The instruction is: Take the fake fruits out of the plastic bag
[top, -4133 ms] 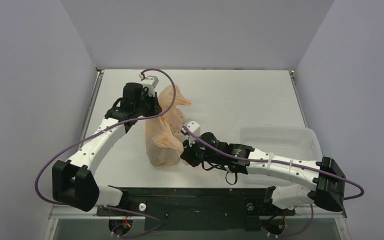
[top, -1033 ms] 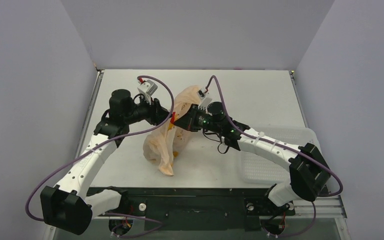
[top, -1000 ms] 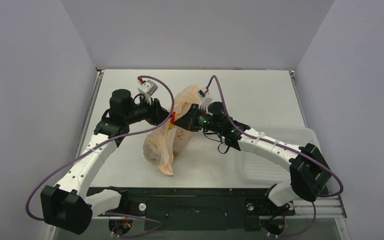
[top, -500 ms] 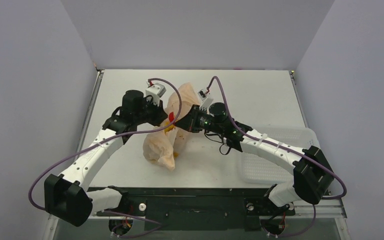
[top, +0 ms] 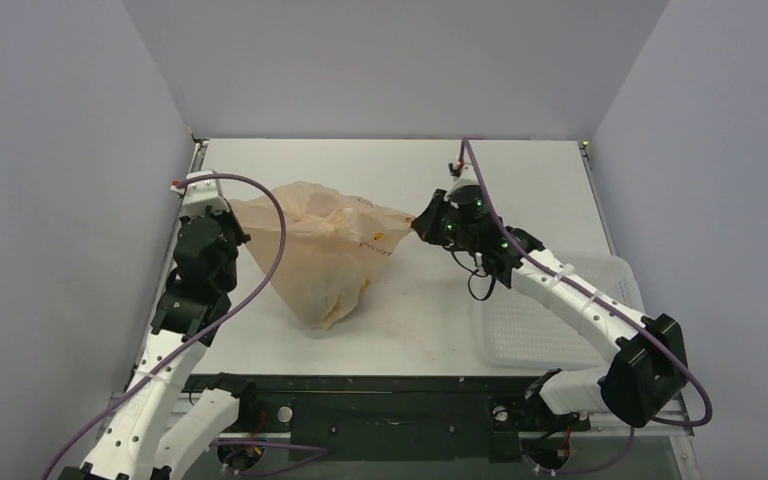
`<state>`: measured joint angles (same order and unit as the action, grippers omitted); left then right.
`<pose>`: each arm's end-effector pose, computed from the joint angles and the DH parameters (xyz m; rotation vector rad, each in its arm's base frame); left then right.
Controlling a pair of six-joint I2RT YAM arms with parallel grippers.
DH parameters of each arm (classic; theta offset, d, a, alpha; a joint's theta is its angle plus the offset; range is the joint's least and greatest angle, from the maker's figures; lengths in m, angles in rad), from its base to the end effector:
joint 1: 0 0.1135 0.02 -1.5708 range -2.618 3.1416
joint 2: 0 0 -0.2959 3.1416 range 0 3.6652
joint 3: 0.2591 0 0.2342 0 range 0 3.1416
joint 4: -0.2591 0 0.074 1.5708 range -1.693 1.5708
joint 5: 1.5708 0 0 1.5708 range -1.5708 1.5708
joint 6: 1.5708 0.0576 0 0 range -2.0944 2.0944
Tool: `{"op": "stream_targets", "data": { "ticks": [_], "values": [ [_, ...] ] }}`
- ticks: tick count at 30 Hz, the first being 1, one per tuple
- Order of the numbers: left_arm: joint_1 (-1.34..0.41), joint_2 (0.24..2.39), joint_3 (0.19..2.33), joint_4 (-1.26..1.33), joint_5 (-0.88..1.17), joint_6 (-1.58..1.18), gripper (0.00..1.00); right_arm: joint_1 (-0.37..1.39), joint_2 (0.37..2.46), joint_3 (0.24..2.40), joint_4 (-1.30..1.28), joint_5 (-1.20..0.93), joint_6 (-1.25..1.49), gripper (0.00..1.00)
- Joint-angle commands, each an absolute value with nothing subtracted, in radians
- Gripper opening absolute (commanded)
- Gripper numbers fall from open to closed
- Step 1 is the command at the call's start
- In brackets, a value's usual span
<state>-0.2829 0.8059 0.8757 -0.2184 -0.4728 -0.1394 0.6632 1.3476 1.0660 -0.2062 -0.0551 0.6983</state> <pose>0.1616 -0.0197 0.3841 -0.2257 1.6888 0.0918 0.2383 0.1902 0.3352 0.0021 2.1820 0.8726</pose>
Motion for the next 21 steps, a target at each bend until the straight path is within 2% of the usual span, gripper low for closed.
{"op": "stream_targets", "data": {
  "ticks": [1, 8, 10, 14, 16, 21],
  "values": [
    [-0.265, 0.745, 0.85, -0.105, -0.675, -0.157, 0.0, 0.546, 1.254, 1.09, -0.271, 0.017, 0.645, 0.0],
    [-0.253, 0.73, 0.827, -0.074, -0.646, -0.162, 0.0, 0.468, 1.21, 1.044, -0.268, -0.04, 0.614, 0.0],
    [-0.252, 0.754, 0.833, -0.073, -0.562, -0.16, 0.0, 0.47, 1.23, 1.022, -0.237, -0.108, 0.611, 0.0],
    [-0.252, 0.826, 0.845, -0.057, -0.196, -0.159, 0.0, 0.503, 1.346, 1.061, -0.251, -0.235, 0.583, 0.0],
    [-0.253, 0.875, 0.866, -0.067, -0.061, -0.165, 0.0, 0.535, 1.394, 1.106, -0.299, -0.221, 0.553, 0.02],
    [-0.253, 0.965, 0.908, -0.1, 0.105, -0.168, 0.0, 0.603, 1.395, 1.195, -0.381, -0.142, 0.475, 0.41]
  ]
}}
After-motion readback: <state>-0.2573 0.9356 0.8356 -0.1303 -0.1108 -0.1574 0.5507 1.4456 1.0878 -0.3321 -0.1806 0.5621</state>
